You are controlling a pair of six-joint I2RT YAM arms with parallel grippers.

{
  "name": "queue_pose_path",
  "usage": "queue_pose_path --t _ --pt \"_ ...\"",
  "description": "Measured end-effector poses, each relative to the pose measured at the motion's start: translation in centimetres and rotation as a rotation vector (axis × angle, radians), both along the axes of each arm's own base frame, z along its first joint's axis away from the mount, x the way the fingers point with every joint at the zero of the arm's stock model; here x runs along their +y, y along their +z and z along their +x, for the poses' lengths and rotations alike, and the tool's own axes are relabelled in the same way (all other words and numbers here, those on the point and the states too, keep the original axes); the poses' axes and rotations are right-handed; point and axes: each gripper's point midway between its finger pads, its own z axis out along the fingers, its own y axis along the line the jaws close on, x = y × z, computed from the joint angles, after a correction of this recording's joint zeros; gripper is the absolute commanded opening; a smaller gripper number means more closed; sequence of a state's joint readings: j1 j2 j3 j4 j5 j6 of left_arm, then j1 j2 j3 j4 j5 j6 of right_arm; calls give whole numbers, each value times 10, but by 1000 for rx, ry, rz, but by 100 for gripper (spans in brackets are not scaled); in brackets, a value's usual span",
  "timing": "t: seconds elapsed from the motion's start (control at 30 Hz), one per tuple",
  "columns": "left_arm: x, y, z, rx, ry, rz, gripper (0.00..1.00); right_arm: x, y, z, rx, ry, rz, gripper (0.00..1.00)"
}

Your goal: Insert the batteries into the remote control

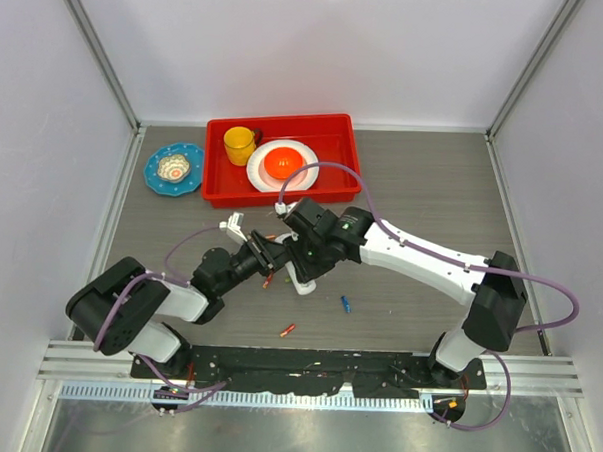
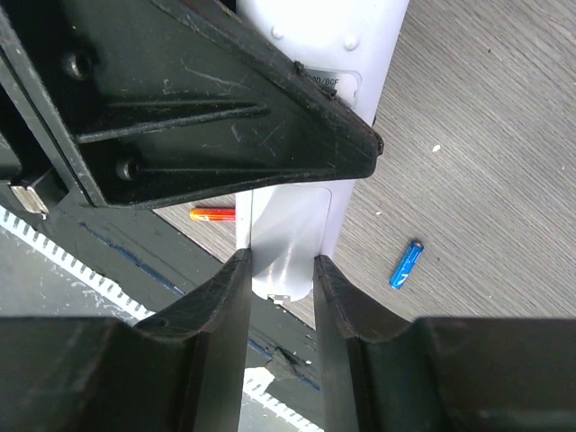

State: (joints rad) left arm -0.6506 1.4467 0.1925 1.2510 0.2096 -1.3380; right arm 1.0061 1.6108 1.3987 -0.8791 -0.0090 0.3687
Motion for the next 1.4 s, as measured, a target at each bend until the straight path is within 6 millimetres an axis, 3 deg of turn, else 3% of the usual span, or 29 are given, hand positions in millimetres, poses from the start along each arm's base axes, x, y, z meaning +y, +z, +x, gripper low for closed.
queue_pose_path --t 0.23,0.47,1.1,1.4 --pt "-3 -1 -3 -5 3 13 0 -2 -2 -1 8 -1 -14 25" --pt "-4 -2 -4 -3 9 17 0 -3 -3 -2 12 -2 -18 39" --pt "-8 4 -9 -18 -9 9 0 0 -1 3 1 -33 2 56" --pt "-11 10 -13 -31 -24 -13 0 6 9 6 -18 -36 51 66"
